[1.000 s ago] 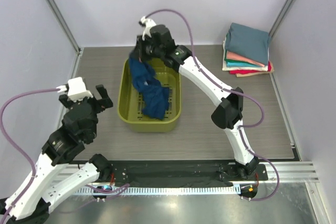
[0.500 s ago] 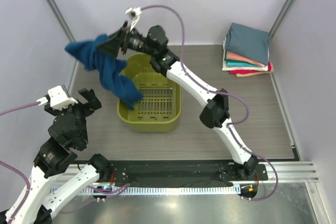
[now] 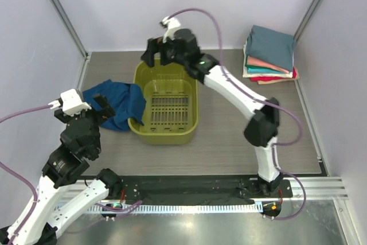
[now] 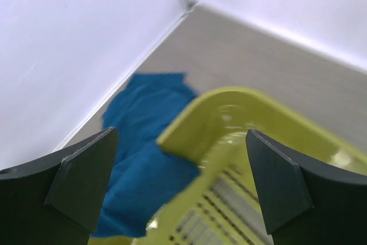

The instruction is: Fold and stack the t-shirts

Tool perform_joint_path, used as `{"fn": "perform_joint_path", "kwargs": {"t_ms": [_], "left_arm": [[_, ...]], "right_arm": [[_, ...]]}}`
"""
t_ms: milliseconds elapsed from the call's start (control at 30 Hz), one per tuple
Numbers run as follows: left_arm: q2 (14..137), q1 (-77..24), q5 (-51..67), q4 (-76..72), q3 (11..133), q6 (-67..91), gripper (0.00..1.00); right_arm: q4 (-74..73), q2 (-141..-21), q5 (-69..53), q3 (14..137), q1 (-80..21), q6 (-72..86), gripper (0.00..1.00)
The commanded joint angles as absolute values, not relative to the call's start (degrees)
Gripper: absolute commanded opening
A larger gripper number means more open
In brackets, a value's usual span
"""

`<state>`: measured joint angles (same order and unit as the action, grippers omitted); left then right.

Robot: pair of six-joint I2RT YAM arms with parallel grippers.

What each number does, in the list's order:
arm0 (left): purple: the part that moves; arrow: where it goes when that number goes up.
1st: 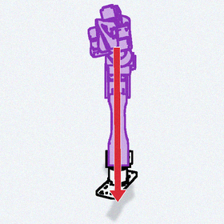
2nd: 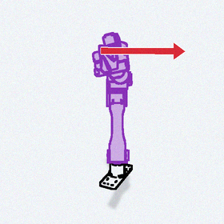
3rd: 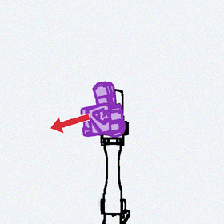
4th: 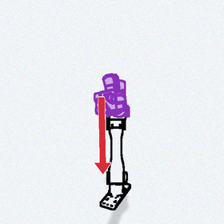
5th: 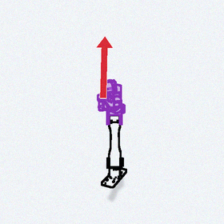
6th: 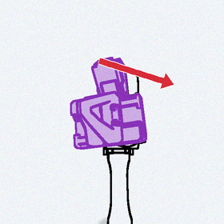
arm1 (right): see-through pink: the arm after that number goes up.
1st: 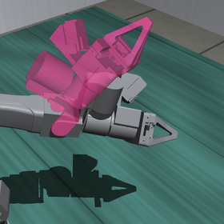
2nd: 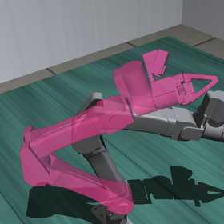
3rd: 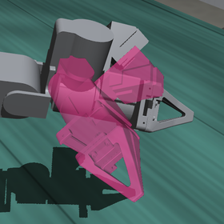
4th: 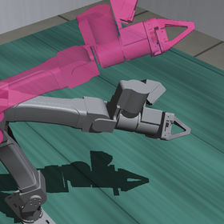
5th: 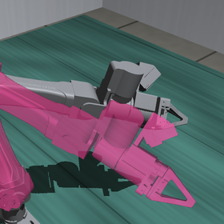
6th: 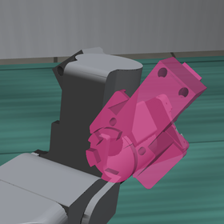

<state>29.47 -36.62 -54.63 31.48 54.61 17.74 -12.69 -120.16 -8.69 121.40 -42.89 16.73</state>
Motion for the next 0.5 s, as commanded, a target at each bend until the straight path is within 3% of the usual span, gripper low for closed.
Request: {"fn": "perform_joint_path", "kwargs": {"t_ms": [0,167,300,467], "left_arm": [[30.85,-36.12,-55.19,28.65,54.32,18.46,0.97],[35.06,-34.9,-55.72,32.77,56.76,24.5,1.0],[40.77,-33.84,-48.79,37.7,60.54,31.8,1.0],[50.71,-25.07,-36.76,45.96,65.13,41.45,1.0]], "right_arm": [[-16.7,-107.34,4.04,114.02,-40.7,11.6,1.0],[-20.03,-97.76,7.2,98.02,-38.5,13.97,1.0],[-21.09,-94.4,6.33,88.79,-37.97,15.99,1.0],[-22.94,-93.25,4.75,82.18,-37.53,17.84,1.0]]}}
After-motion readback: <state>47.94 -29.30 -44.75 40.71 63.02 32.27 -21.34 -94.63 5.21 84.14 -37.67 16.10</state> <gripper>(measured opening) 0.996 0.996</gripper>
